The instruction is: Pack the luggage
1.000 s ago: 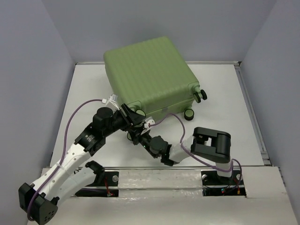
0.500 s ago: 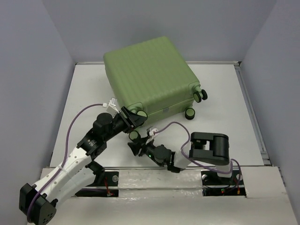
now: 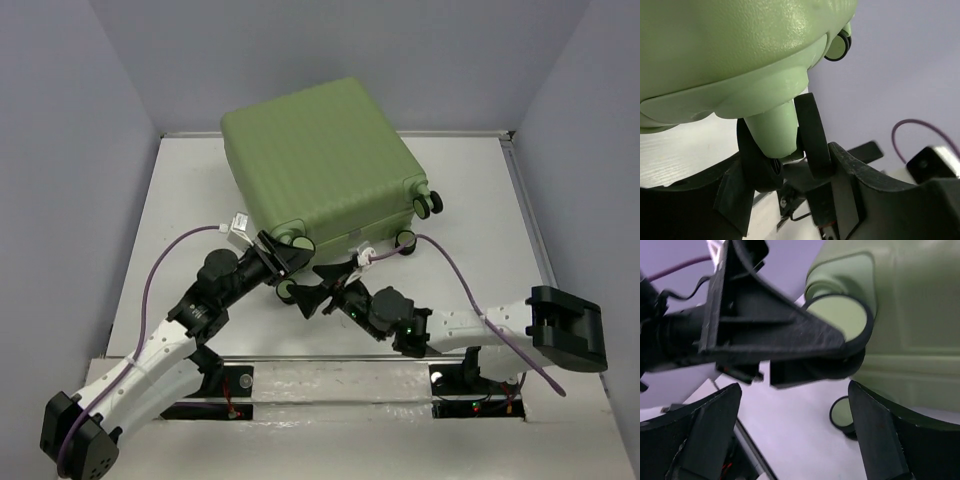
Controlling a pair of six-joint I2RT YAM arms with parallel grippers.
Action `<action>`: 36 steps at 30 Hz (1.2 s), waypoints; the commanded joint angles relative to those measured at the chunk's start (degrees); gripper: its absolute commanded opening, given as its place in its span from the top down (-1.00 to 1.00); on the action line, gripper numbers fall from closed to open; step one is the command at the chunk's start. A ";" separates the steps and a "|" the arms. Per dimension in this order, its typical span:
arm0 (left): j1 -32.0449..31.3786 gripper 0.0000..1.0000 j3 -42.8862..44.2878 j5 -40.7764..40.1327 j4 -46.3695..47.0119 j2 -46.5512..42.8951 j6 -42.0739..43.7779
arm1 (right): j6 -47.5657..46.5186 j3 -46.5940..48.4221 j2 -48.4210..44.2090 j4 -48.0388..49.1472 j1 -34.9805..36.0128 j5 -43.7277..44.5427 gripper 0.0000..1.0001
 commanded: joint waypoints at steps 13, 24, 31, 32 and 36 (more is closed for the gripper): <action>0.13 -0.71 1.63 -1.57 10.06 -4.43 5.63 | -5.80 16.89 9.44 -4.01 -11.09 -6.80 -0.70; 0.57 -0.65 2.95 -10.00 -2.14 -11.20 10.54 | -6.33 20.41 15.16 4.79 -11.09 0.41 0.07; 0.57 -0.13 4.72 -23.19 -20.43 -19.02 18.02 | -4.48 16.55 11.39 2.51 -11.09 4.01 0.86; 0.57 -0.05 3.84 -23.11 -20.79 -19.63 18.37 | -4.65 16.20 10.60 0.33 -11.09 4.10 0.86; 0.57 0.15 -3.61 -19.52 -18.61 -18.85 17.93 | -5.44 15.31 7.00 -3.90 -11.09 3.23 0.86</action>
